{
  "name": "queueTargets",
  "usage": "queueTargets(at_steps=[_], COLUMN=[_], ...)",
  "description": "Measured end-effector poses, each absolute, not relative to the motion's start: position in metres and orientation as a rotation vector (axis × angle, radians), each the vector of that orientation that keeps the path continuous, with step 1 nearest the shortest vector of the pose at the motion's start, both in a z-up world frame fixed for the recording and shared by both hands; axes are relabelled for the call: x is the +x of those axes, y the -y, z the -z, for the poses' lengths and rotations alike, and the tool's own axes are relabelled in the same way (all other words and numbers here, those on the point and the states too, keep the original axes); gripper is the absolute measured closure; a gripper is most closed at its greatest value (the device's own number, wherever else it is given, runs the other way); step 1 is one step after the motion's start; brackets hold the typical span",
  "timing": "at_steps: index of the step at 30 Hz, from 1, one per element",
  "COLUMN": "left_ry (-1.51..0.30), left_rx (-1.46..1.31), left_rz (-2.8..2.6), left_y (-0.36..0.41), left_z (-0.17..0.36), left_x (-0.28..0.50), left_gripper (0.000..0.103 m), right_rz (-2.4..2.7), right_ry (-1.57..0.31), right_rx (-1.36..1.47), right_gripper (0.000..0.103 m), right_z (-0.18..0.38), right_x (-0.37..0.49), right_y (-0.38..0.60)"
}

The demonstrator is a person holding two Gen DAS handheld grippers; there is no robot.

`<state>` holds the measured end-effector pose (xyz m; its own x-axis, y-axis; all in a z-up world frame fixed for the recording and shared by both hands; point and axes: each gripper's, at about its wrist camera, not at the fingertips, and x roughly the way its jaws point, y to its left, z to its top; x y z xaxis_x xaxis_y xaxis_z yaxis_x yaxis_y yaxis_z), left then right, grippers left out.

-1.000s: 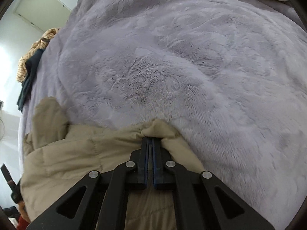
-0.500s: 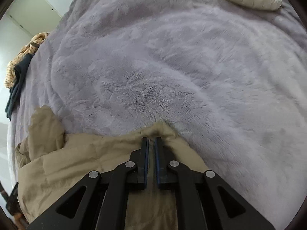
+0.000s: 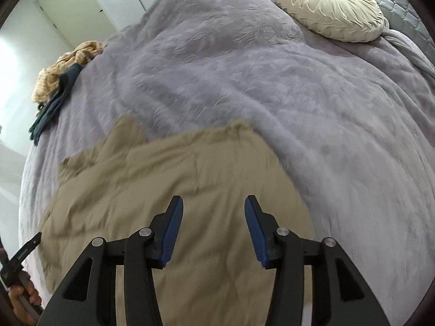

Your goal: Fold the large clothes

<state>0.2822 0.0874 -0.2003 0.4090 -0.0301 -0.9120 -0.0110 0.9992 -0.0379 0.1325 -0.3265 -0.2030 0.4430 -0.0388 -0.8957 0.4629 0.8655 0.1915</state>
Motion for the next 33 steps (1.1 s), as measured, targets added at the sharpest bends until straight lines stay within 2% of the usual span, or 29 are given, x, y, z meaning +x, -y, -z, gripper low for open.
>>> queueTargets(at_steps=[9,13,18,19,20,21,29,30,31,33], left_ry=[-1.212,-1.253,-1.298,-1.305,-1.308,-1.3,-1.326,-1.324,-1.323,-1.335], left_rx=[-0.031,-0.07,-0.088,-0.085,-0.083,-0.087,-0.031,-0.025,-0.023,-0.031], left_rz=[0.018,0.059,0.077,0.077,0.071,0.067,0.108,0.106,0.105,0.114], left_y=[-0.088,-0.091,-0.09,-0.089,-0.089,-0.088,-0.07,-0.068,-0.067,-0.066], left_z=[0.197,0.199,0.204,0.205,0.206,0.206,0.213,0.214,0.214,0.216], left_x=[0.212,0.184,0.157,0.152,0.146,0.141,0.113,0.11,0.108,0.106], left_gripper=[0.047,0.047,0.046,0.031,0.008,0.004,0.004,0.002,0.001,0.001], right_rz=[0.321,0.32,0.304,0.304,0.301,0.297,0.273,0.268,0.262,0.244], right_ry=[-1.115,-1.158,-1.225,-1.234,-1.246,-1.259,-1.323,-1.326,-1.327,-1.317], right_rx=[0.511,0.538,0.59,0.594,0.6,0.61,0.645,0.651,0.655,0.667], right_gripper=[0.052,0.046,0.046,0.046,0.046,0.046,0.046,0.045,0.042,0.025], right_z=[0.206,0.214,0.229,0.232,0.234,0.238,0.253,0.254,0.254,0.254], right_x=[0.064,0.037,0.009,0.007,0.002,-0.003,-0.021,-0.022,-0.022,-0.022], right_y=[0.312,0.3,0.281,0.28,0.277,0.273,0.252,0.251,0.25,0.248])
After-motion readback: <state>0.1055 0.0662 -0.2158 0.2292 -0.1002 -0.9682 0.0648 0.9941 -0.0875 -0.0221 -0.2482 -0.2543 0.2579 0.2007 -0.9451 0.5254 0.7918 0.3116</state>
